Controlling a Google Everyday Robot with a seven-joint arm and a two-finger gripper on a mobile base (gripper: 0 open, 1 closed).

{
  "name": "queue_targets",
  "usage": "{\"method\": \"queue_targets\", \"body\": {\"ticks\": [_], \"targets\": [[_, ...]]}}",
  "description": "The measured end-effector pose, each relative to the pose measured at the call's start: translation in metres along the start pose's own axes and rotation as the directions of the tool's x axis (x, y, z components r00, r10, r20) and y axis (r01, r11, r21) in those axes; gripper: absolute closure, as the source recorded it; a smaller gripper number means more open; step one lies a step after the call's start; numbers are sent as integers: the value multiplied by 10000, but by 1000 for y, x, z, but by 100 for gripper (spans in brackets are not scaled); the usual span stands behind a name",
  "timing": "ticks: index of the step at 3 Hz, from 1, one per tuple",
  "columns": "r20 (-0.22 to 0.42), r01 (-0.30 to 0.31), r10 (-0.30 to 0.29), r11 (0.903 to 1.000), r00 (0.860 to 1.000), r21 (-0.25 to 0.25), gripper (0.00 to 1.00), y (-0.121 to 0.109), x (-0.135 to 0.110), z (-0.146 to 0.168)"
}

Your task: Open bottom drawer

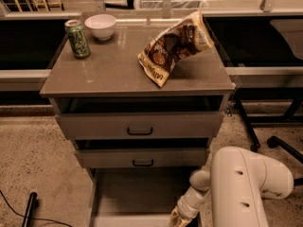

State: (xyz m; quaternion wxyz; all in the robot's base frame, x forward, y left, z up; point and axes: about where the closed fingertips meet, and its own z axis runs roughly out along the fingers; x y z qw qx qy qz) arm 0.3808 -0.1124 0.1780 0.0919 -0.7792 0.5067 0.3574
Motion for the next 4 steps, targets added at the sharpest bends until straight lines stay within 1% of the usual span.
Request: {"method": "queue_targets", "body": {"ticks": [1, 2, 3, 4], "targets": [[-355, 855, -856, 9963, 9957, -57, 81, 8, -20, -3], [-815, 2886, -2860, 9572, 9548, 213, 58, 17, -69, -30], [-1095, 3688, -3633, 9289, 9252, 344, 34, 26, -94, -45], [-1151, 3837, -3778, 9228, 9187, 343, 13, 28, -100, -49]]}}
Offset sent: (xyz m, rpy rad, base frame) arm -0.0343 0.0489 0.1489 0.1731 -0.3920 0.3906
